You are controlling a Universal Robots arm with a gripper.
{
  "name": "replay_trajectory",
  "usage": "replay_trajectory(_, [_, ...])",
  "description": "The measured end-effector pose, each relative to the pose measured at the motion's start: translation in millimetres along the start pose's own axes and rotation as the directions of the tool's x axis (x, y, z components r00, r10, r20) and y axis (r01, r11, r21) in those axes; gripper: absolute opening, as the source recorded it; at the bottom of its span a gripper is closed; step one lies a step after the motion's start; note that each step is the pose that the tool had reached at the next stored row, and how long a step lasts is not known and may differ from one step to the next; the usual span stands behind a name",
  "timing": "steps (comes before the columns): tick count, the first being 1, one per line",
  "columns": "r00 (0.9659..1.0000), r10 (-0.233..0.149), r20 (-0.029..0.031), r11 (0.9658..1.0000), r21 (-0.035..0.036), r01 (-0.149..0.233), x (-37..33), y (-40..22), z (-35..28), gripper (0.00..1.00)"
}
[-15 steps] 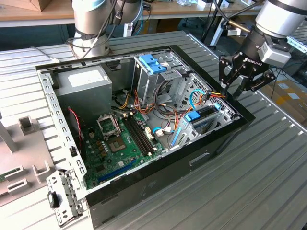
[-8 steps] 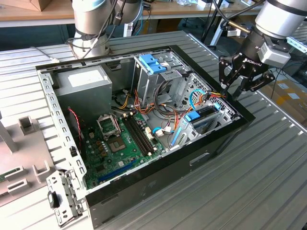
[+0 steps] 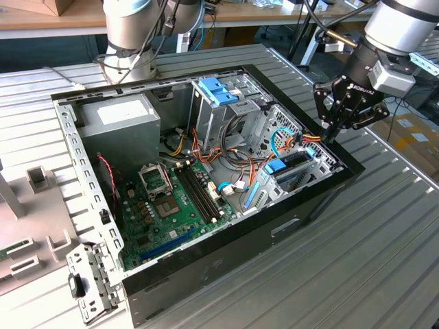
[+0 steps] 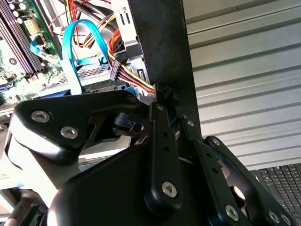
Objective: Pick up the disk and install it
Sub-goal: 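Insert the first disk wire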
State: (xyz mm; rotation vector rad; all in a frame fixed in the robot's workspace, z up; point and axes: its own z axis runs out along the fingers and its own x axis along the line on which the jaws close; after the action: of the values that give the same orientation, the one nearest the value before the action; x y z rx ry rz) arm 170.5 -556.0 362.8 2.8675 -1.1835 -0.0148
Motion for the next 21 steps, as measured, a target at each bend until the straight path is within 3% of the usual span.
replay_trajectory(3, [1.0000, 0.000, 0.0003, 1.0000, 0.0003, 0.000, 0.0, 0.0, -0.2, 0.19])
replay_trajectory(7, [1.0000, 0.000, 0.0015, 1.0000, 0.0017, 0.000, 0.1, 0.2, -5.0, 0.19])
replay_trajectory(10, [1.0000, 0.000, 0.0050, 1.0000, 0.0052, 0.000, -0.6, 0.0, -5.7, 0.18])
replay_trajectory(15, [0.9999, -0.001, 0.0162, 0.9999, 0.0164, 0.000, -1.4, 0.7, -5.7, 0.17])
replay_trajectory(21, [0.9999, -0.001, 0.0164, 0.9999, 0.0167, 0.000, -1.4, 0.7, -5.7, 0.17])
